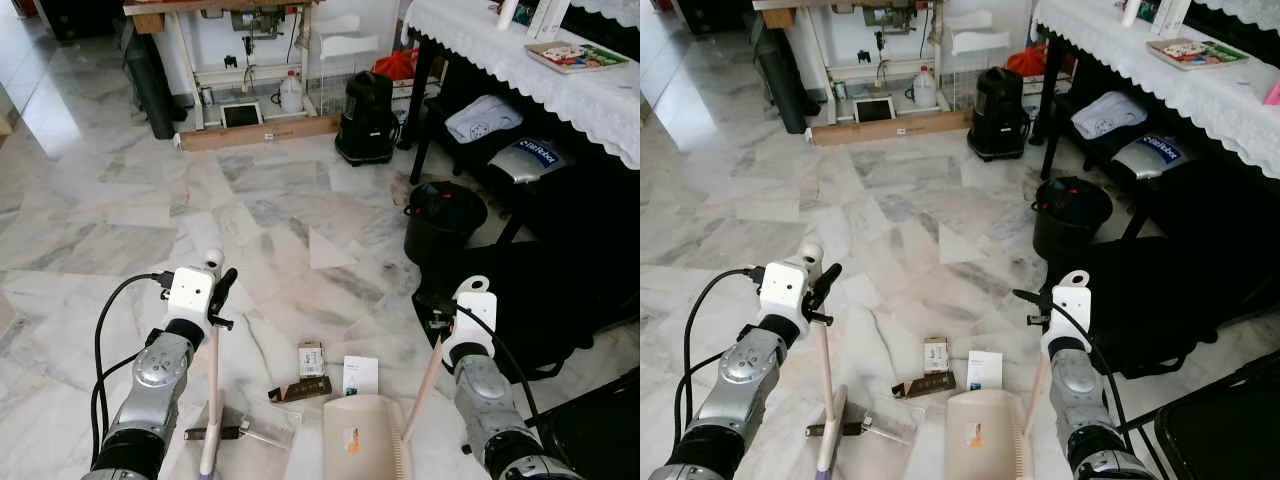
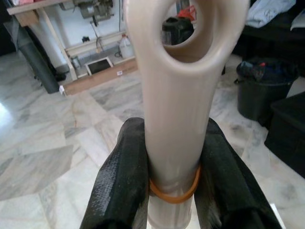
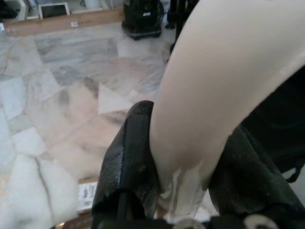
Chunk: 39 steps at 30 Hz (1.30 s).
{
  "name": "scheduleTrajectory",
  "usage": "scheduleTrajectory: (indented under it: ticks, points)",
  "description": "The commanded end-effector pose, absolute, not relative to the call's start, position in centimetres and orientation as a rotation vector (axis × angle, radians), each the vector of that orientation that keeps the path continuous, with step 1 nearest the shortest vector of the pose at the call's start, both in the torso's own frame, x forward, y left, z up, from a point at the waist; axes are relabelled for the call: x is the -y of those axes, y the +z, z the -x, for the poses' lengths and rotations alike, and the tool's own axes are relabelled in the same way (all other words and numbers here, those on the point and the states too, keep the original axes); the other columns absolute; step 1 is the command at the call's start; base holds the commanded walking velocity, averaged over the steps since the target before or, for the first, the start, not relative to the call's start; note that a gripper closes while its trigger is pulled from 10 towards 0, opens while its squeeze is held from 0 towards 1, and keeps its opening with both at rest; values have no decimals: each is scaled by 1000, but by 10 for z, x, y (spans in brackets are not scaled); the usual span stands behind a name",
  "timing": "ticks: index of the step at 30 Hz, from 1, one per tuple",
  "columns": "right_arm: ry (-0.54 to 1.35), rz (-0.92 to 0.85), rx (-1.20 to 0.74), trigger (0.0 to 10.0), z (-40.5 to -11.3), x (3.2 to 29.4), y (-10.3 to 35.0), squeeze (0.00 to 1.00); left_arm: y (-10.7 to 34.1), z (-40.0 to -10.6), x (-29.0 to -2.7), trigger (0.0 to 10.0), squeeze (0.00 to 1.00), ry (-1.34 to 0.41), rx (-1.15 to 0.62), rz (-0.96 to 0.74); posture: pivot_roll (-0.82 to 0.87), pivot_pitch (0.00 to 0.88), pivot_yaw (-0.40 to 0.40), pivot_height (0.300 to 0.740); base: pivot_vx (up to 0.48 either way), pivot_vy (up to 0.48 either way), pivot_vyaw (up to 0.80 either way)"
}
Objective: Sweep floor
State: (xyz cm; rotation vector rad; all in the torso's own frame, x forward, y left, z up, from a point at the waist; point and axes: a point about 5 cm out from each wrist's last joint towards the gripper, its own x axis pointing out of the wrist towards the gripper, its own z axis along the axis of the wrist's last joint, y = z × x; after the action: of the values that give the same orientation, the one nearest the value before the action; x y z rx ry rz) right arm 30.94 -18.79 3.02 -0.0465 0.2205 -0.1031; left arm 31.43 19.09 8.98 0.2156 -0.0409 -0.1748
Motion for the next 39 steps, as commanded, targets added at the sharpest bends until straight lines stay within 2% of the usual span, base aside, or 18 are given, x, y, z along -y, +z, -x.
scheduleTrajectory:
  ticks: [1, 18, 26, 39]
  points:
    - [-118, 11, -231, 10000, -305, 186, 25, 0, 97, -314, -195, 10000, 0, -164, 78, -219, 128, 93, 7, 740, 0, 0, 0]
    - [-106, -10, -264, 10000, -305, 176, 20, 0, 91, -317, -212, 10000, 0, -103, 32, -156, 140, 122, 1, 740, 0, 0, 0]
    - [-114, -7, -251, 10000, -307, 180, 23, 0, 86, -317, -207, 10000, 0, -254, -51, -123, 128, 126, 4, 740, 0, 0, 0]
    - [-103, 21, -263, 10000, -302, 186, 19, 0, 101, -316, -209, 10000, 0, -349, -36, -24, 136, 137, -14, 740, 0, 0, 0]
